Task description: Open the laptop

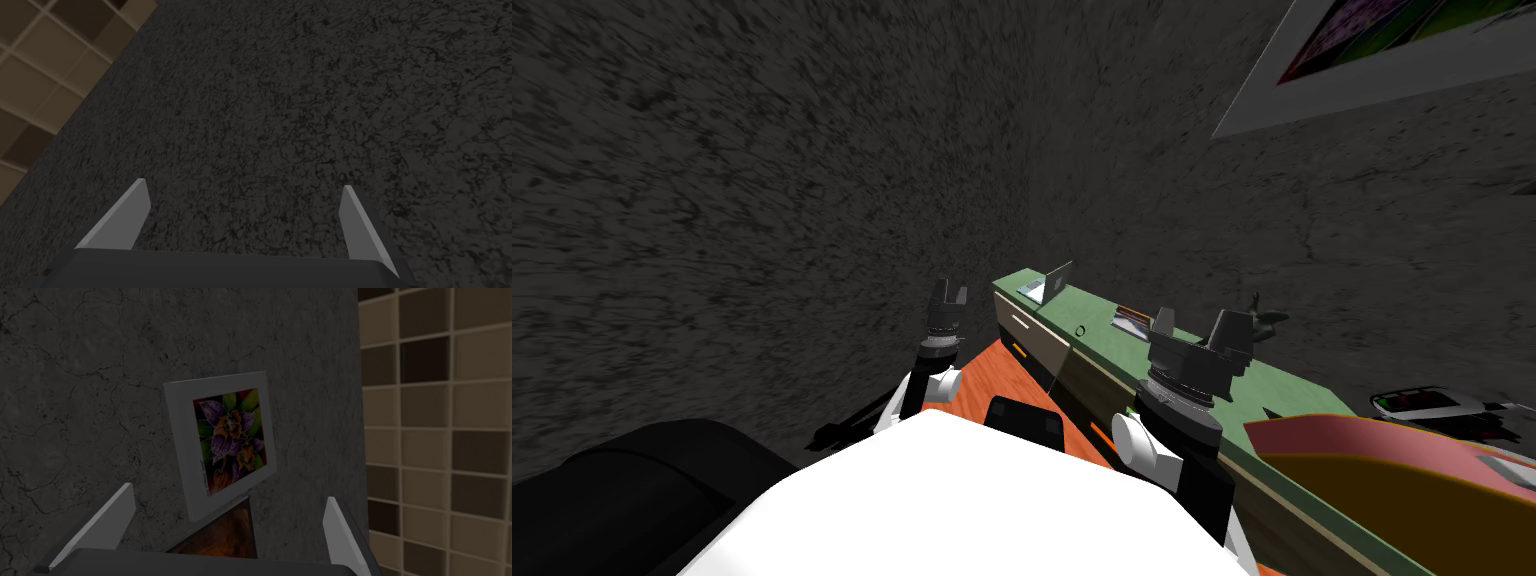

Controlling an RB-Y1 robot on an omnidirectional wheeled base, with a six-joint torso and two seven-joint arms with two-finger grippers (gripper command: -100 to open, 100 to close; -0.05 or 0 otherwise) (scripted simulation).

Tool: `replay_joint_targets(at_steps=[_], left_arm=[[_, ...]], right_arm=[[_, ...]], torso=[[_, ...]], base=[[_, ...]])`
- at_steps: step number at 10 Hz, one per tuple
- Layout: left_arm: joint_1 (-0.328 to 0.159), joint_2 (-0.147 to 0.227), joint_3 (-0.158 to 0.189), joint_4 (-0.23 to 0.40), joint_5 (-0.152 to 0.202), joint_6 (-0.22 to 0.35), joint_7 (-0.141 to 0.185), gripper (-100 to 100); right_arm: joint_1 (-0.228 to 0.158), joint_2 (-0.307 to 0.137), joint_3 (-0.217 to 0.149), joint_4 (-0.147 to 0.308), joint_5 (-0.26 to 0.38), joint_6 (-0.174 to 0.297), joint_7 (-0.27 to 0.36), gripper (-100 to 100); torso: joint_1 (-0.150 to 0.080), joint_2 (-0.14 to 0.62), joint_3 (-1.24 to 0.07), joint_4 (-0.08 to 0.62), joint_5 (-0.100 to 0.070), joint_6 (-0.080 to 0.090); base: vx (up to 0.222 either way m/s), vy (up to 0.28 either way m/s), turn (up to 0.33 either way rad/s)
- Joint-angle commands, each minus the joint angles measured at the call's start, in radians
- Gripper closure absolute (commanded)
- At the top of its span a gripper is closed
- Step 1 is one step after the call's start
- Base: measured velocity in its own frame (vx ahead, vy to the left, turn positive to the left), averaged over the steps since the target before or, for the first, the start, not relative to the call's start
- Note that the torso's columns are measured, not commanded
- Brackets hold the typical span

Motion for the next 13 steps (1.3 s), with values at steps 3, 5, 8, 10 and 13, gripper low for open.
replay_joint_targets(at_steps=[3, 5, 8, 10, 13], left_arm=[[0.000, 0.000, 0.000, 0.000, 0.000, 0.000, 0.000, 0], [0.000, 0.000, 0.000, 0.000, 0.000, 0.000, 0.000, 0], [0.000, 0.000, 0.000, 0.000, 0.000, 0.000, 0.000, 0], [-0.004, 0.031, 0.002, 0.002, 0.004, 0.008, 0.004, -100], [-0.018, 0.109, 0.008, 0.011, 0.020, 0.038, 0.019, -100]], right_arm=[[0.000, 0.000, 0.000, 0.000, 0.000, 0.000, 0.000, 0], [0.000, 0.000, 0.000, 0.000, 0.000, 0.000, 0.000, 0], [0.000, 0.000, 0.000, 0.000, 0.000, 0.000, 0.000, 0], [0.000, 0.000, 0.000, 0.000, 0.000, 0.000, 0.000, 0], [0.000, 0.000, 0.000, 0.000, 0.000, 0.000, 0.000, 0]], torso=[[0.000, 0.175, -0.351, 0.176, 0.000, 0.000], [0.000, 0.322, -0.644, 0.322, 0.000, 0.000], [0.000, 0.544, -1.087, 0.544, 0.000, 0.000], [0.000, 0.691, -1.382, 0.691, 0.000, 0.000], [0.000, 0.737, -1.475, 0.737, 0.000, 0.000]], base=[[0.000, 0.000, 0.000], [0.000, 0.000, 0.000], [0.000, 0.000, 0.000], [0.003, -0.002, -0.012], [0.003, -0.011, -0.057]])
